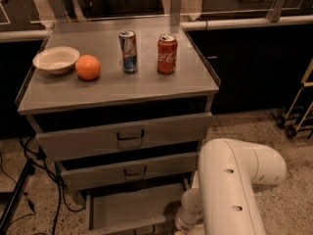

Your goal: Open bottom drawer

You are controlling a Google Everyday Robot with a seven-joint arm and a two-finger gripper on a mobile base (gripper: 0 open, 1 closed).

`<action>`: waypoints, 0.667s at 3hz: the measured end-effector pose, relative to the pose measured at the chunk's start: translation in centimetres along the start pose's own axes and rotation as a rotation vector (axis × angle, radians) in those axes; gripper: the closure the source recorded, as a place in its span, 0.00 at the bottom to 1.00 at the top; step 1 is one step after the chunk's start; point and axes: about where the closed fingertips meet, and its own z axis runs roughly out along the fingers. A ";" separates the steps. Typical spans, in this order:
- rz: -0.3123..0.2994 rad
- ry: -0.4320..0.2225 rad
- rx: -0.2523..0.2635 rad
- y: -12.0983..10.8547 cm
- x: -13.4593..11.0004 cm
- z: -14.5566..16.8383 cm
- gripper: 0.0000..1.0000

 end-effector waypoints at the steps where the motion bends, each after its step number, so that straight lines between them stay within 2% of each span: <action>1: 0.046 0.005 -0.034 2.5 2.0 0.2 0.00; 2: 0.046 0.005 -0.034 2.5 2.0 0.2 0.00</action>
Offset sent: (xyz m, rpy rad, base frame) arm -0.2204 -0.0795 -0.0224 -0.0151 0.3030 -0.1720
